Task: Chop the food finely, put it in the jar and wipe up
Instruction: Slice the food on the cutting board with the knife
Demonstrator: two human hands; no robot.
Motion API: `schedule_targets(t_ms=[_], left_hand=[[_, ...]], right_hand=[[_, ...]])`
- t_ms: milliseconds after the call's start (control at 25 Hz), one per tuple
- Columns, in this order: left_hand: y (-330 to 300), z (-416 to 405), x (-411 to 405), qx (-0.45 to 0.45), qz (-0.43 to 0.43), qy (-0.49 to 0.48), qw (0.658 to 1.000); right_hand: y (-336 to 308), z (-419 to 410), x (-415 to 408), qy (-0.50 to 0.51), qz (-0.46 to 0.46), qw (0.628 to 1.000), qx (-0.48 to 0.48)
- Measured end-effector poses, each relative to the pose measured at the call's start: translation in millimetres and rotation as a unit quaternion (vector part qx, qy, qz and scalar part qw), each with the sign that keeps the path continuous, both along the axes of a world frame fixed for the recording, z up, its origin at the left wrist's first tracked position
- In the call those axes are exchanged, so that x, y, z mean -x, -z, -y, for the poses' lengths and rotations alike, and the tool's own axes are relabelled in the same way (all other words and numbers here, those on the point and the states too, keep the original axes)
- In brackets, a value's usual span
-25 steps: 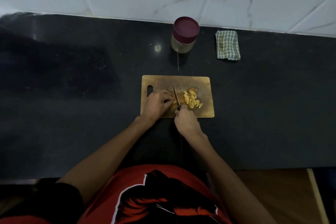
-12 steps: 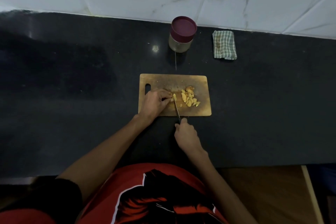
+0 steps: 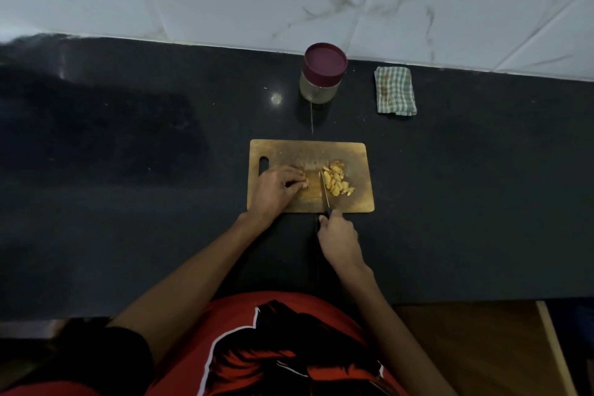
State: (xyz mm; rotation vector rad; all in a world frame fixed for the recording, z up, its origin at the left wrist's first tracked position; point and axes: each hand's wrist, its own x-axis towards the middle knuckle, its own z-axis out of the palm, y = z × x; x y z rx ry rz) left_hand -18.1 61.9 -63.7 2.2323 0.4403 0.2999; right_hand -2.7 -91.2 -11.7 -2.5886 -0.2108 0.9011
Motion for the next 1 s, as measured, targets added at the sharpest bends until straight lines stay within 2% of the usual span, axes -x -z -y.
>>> schedule_targets(t_ms=[280, 760, 1000], left_hand=[[1.1, 0.5, -0.5, -0.005, -0.002, -0.003, 1.000], [1.6, -0.1, -1.2, -0.015, -0.012, -0.001, 1.000], [3.3, -0.6, -2.3, -0.012, -0.011, 0.000, 1.000]], right_hand=[[-6.3, -9.2, 2.8, -0.036, 0.001, 0.999, -0.023], [-4.6, -15.2, 5.4, -0.072, 0.031, 0.997, 0.016], [-4.8, -18.8, 2.0, -0.068, 0.015, 0.997, 0.024]])
